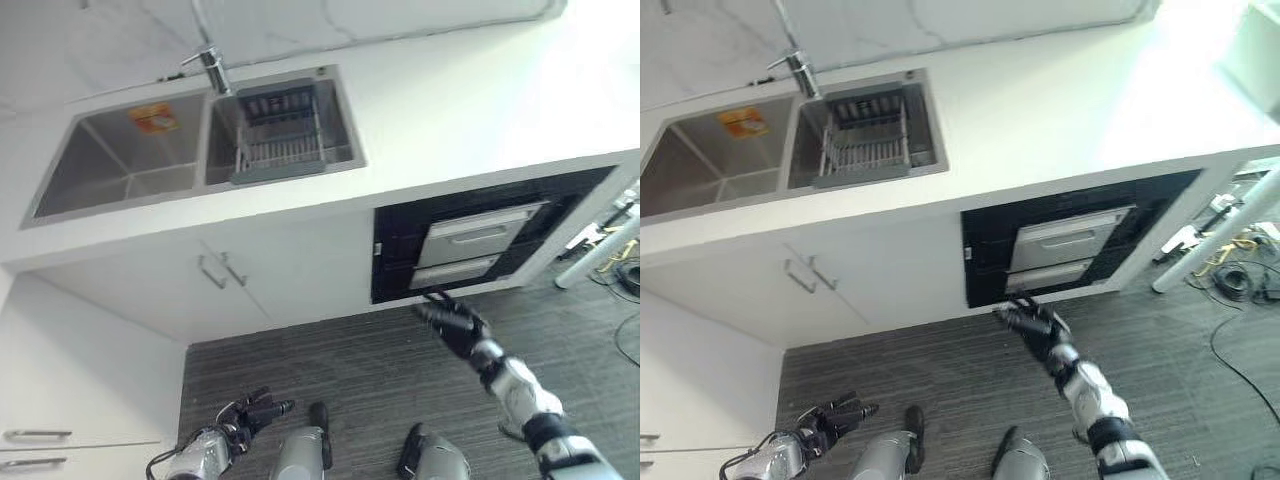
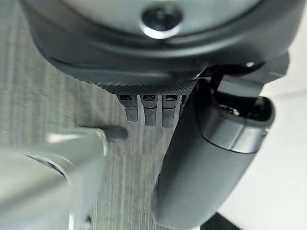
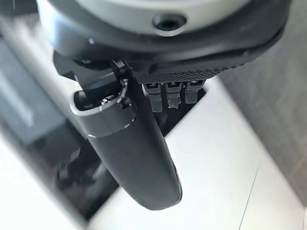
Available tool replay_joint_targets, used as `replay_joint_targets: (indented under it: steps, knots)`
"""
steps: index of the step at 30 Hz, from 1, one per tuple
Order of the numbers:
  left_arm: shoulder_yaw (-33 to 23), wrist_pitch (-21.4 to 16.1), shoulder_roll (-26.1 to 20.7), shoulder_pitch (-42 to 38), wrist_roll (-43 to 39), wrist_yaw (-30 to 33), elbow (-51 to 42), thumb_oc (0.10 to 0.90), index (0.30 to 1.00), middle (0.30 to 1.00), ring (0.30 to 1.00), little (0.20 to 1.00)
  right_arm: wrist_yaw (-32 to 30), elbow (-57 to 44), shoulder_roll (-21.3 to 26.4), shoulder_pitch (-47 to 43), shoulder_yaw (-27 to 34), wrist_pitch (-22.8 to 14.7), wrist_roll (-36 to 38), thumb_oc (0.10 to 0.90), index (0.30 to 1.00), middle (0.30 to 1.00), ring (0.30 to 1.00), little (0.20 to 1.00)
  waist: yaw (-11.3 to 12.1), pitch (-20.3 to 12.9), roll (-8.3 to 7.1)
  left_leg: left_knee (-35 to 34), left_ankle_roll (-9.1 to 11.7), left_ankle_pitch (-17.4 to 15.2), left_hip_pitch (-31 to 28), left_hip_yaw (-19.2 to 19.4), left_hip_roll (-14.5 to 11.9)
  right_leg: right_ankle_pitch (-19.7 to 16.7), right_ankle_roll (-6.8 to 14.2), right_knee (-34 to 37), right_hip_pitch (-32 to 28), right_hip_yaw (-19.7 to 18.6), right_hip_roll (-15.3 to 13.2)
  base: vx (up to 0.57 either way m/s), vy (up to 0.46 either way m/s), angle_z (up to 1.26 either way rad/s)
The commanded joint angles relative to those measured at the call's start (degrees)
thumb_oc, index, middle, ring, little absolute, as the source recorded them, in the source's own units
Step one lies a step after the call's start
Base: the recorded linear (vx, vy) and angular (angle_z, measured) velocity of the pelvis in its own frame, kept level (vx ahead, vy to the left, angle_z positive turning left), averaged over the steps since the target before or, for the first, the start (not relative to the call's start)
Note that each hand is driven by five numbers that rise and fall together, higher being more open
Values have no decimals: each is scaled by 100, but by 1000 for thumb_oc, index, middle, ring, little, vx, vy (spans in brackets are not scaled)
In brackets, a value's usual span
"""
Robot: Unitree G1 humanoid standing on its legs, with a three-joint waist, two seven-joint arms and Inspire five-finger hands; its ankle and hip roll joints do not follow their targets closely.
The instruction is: Place the dishes in the dishwasher.
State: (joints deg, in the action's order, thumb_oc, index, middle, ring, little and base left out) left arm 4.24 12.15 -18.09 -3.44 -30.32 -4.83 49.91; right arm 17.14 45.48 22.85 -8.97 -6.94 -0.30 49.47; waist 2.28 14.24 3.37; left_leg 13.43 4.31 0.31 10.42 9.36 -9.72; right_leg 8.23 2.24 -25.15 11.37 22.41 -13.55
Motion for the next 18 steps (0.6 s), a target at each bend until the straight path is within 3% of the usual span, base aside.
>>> replay_joint_targets:
  steps: [1,6,8,9,11,12,17,18]
  knots:
    - [-25,-312,-165,32,-409,197,292,800,900,900,900,900,494,137,67,-711,367,-852,-431,800,900,900,900,900,114,-330,-2,376,285,-1037,-306,-114,-369,106,757,796,-623,-460,-380,-52,-217,-30]
    - [-228,-714,-8,53,-549,154,452,800,900,900,900,900,703,702,-65,-327,367,-1186,-670,800,900,900,900,900,92,-378,-24,376,467,-849,-310,-87,-636,328,530,796,-764,-477,-55,-70,-157,-13]
    - [-283,-819,61,-22,-546,62,621,800,900,900,900,900,623,896,-102,-248,415,-1385,-819,800,900,900,900,900,93,-354,-47,376,427,-768,-400,183,-577,362,517,796,-781,-402,-54,-156,13,15]
    - [-311,-920,143,-57,-511,20,733,800,900,900,900,900,499,980,-164,-119,409,-1506,-938,800,900,900,900,900,63,-322,-152,376,317,-891,-684,516,-315,402,569,796,-868,-324,-163,-73,61,38]
    - [-300,-983,186,-89,-488,6,747,800,900,900,900,900,395,1024,-237,17,412,-1535,-937,800,900,900,900,900,62,-218,-277,376,139,-1033,-820,759,-26,297,625,796,-959,-200,-300,-133,147,56]
    - [-282,-1002,185,-111,-346,-67,800,800,900,900,900,900,409,1195,-275,112,491,-1560,-879,800,900,900,900,900,41,-186,-270,376,167,-1056,-761,879,-146,274,647,796,-1030,-53,-325,-126,267,66]
    - [-379,-990,110,-148,307,-305,1419,800,900,900,900,900,393,1706,-546,380,619,-1217,-1025,800,900,900,900,900,-6,-307,-329,376,-138,-1470,-832,675,164,42,824,796,-1205,-39,-295,29,343,38]
    - [-360,-1171,79,-173,254,-306,1580,800,900,900,900,900,382,1880,-655,525,694,-1196,-1167,800,900,900,900,900,-46,-315,-319,376,-273,-1559,-870,546,253,-294,795,796,-1328,-41,-221,110,289,-11]
